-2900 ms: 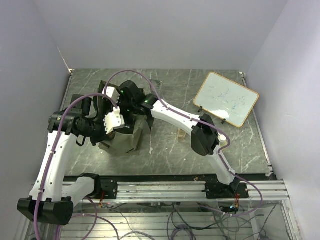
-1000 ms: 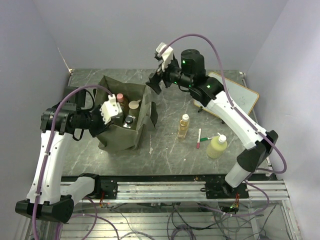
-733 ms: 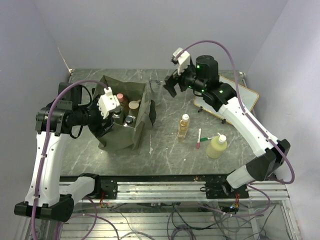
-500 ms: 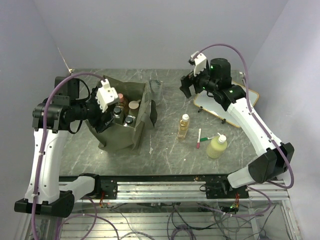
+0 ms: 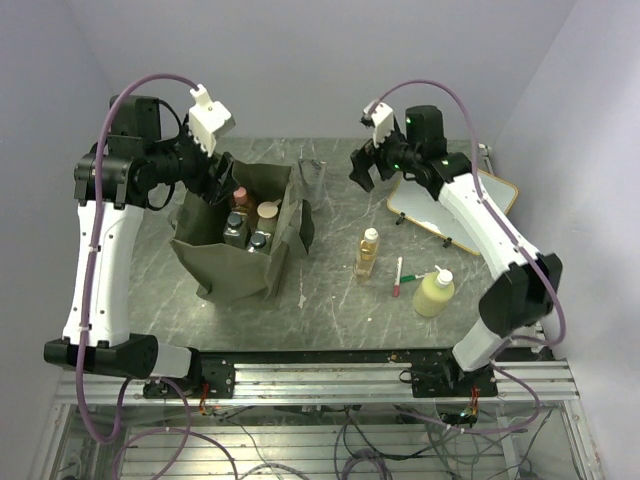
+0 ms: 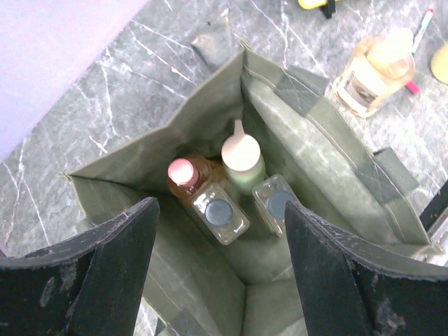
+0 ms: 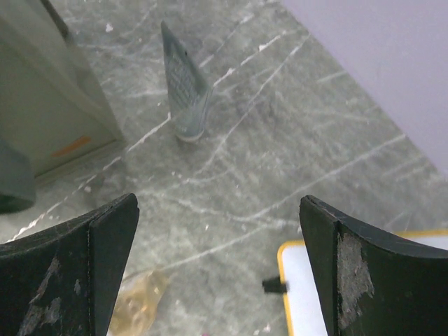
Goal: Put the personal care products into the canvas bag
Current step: Pick up the care product from the center of the board.
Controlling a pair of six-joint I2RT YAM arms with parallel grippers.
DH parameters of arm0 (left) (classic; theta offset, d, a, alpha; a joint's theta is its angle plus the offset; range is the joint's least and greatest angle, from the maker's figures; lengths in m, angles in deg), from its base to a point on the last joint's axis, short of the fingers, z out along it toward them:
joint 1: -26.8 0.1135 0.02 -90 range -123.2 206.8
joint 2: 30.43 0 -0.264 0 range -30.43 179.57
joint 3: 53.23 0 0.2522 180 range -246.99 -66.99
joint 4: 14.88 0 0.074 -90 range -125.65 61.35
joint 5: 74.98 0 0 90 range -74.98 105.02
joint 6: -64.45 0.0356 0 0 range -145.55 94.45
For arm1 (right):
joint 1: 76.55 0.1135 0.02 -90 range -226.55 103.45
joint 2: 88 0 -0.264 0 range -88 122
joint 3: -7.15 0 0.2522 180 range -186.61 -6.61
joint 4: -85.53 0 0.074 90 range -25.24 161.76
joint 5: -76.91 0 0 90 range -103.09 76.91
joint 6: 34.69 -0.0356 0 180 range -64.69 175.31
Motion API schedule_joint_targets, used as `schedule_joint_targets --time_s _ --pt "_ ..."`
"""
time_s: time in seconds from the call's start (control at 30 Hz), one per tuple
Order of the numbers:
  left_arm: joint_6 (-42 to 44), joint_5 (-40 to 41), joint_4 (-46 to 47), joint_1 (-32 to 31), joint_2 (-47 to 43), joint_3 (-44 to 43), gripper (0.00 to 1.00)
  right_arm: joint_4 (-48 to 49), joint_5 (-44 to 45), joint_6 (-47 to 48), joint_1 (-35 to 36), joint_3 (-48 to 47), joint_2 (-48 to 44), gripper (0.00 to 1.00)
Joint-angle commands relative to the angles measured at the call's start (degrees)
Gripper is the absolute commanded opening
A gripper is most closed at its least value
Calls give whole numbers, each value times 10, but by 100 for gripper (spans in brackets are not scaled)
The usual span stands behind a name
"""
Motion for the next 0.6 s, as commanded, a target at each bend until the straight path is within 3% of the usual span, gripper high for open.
schedule_joint_targets --time_s 0.0,0.17,0.57 --pt "-53 9 38 3 11 -42 82 -15 -41 30 0 -81 75 97" --pt "-22 5 43 3 16 -31 81 -98 -73 61 1 -114 81 96" --pt "9 11 57 -22 37 -29 81 -270 -53 195 40 14 -53 100"
